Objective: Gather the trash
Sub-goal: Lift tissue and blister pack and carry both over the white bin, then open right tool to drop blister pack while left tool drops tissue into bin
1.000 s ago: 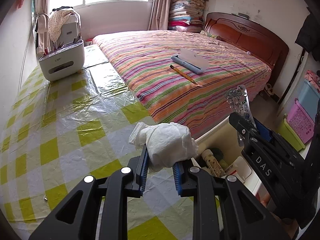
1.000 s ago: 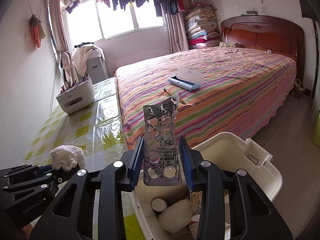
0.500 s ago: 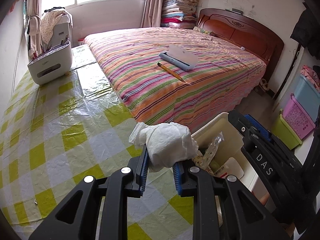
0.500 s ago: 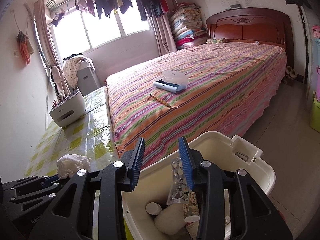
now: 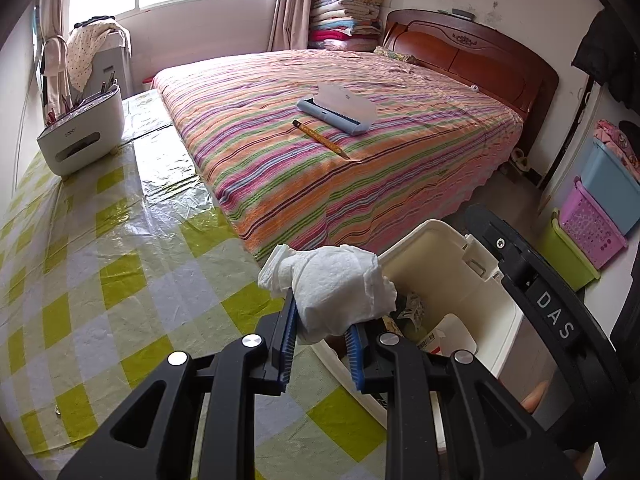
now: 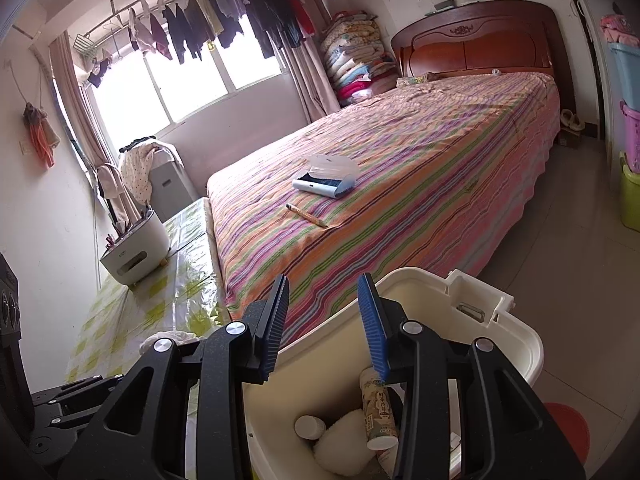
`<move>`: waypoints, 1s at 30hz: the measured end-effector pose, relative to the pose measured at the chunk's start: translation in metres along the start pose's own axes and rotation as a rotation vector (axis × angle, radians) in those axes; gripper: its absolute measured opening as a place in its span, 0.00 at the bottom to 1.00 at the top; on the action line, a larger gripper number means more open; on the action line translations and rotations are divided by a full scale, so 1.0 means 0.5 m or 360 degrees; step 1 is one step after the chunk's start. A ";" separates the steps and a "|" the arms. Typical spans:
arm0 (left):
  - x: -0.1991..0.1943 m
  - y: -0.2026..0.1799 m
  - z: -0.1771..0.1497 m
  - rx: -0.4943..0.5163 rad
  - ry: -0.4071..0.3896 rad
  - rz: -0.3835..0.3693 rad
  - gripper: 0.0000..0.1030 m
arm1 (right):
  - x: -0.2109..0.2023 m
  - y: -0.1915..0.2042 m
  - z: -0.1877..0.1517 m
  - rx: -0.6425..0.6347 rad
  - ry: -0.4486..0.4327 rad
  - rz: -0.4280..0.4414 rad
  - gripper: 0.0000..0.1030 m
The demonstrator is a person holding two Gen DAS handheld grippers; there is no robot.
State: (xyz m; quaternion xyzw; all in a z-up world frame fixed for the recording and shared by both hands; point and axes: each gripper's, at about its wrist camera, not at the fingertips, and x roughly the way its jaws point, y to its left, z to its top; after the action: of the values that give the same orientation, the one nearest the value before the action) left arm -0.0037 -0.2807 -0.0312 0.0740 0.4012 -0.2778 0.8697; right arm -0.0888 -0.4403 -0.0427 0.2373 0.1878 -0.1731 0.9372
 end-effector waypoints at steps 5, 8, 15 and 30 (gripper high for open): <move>0.019 -0.014 0.004 0.0018 0.0023 -0.0020 0.21 | -0.037 -0.023 0.010 0.0074 -0.0164 -0.0075 0.62; 0.032 -0.028 0.003 0.0037 0.0048 -0.0043 0.21 | -0.043 -0.038 0.011 0.0119 -0.0185 -0.0114 0.72; 0.059 -0.067 -0.004 0.0093 0.0092 -0.0083 0.21 | -0.048 -0.075 0.008 0.0237 -0.0188 -0.0145 0.77; 0.116 -0.106 -0.020 0.0114 0.0194 -0.0145 0.21 | -0.057 -0.142 -0.004 0.0480 -0.0205 -0.0109 0.81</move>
State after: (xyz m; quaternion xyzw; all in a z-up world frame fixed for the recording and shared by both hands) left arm -0.0085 -0.3462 -0.0757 0.1036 0.4460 -0.3261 0.8270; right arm -0.1436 -0.4912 -0.0590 0.3572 0.1072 -0.2460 0.8947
